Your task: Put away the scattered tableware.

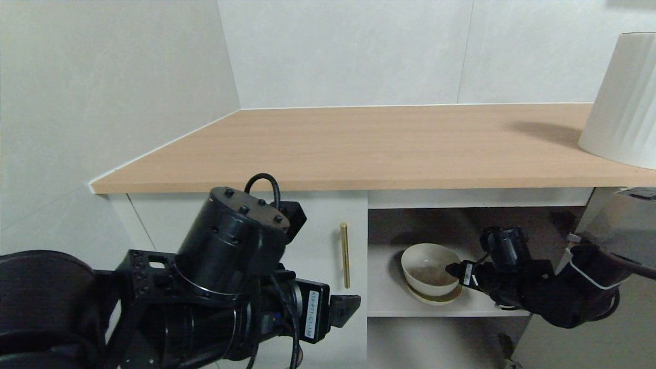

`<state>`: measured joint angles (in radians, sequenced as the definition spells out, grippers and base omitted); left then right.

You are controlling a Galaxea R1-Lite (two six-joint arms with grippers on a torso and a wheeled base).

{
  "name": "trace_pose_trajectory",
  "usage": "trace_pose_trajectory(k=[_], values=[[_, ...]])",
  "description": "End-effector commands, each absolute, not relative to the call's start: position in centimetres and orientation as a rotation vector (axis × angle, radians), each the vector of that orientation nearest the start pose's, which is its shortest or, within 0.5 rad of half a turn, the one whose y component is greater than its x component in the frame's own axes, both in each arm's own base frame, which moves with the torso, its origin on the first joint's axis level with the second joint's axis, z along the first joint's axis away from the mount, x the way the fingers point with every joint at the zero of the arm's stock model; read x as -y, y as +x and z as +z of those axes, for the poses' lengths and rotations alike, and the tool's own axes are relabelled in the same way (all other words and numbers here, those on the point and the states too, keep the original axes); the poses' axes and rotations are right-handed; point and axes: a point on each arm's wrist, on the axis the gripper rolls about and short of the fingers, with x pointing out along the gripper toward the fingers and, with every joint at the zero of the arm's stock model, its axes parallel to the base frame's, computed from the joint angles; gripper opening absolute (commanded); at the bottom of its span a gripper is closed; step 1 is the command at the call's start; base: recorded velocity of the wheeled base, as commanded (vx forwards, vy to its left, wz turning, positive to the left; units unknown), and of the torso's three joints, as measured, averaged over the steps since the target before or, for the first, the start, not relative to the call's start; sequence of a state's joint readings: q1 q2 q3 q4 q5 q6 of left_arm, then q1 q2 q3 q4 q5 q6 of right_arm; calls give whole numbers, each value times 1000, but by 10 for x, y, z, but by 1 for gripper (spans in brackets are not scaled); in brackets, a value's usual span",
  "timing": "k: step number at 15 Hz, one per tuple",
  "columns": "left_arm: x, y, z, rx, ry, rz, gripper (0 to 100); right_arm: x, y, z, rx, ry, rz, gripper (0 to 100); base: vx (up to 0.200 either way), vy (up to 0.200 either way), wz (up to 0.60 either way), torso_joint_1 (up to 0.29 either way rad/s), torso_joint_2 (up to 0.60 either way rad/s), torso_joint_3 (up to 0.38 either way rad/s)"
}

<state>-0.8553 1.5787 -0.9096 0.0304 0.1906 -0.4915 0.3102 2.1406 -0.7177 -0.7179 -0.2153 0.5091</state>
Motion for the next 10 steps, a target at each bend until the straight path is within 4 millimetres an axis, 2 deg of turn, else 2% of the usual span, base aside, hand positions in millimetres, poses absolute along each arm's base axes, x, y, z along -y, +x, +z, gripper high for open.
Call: trace_pose_trajectory(k=[1, 3, 4, 5, 6, 7, 8, 9, 10], values=[[174, 174, 197, -709, -146, -430, 100, -102, 296, 60, -700, 306, 18, 100, 0, 0, 0, 0, 0, 0], [157, 168, 202, -681, -173, -406, 100, -101, 267, 87, -747, 265, 101, 100, 0, 0, 0, 0, 0, 0], [144, 162, 205, -663, -189, -392, 100, -97, 245, 103, -765, 208, 152, 100, 0, 0, 0, 0, 0, 0], [140, 160, 205, -660, -193, -386, 100, -95, 236, 109, -773, 184, 170, 100, 0, 0, 0, 0, 0, 0], [126, 164, 201, -661, -207, -326, 100, -89, 207, 129, -799, 121, 210, 100, 0, 0, 0, 0, 0, 0], [120, 167, 198, -664, -217, -290, 100, -85, 187, 144, -810, 117, 254, 100, 0, 0, 0, 0, 0, 0], [117, 167, 199, -660, -222, -282, 100, -84, 175, 152, -806, 119, 291, 100, 0, 0, 0, 0, 0, 0], [111, 165, 202, -638, -237, -267, 100, -82, 154, 167, -780, 115, 345, 100, 0, 0, 0, 0, 0, 0], [103, 164, 208, -606, -257, -246, 100, -81, 143, 172, -781, 104, 361, 100, 0, 0, 0, 0, 0, 0]])
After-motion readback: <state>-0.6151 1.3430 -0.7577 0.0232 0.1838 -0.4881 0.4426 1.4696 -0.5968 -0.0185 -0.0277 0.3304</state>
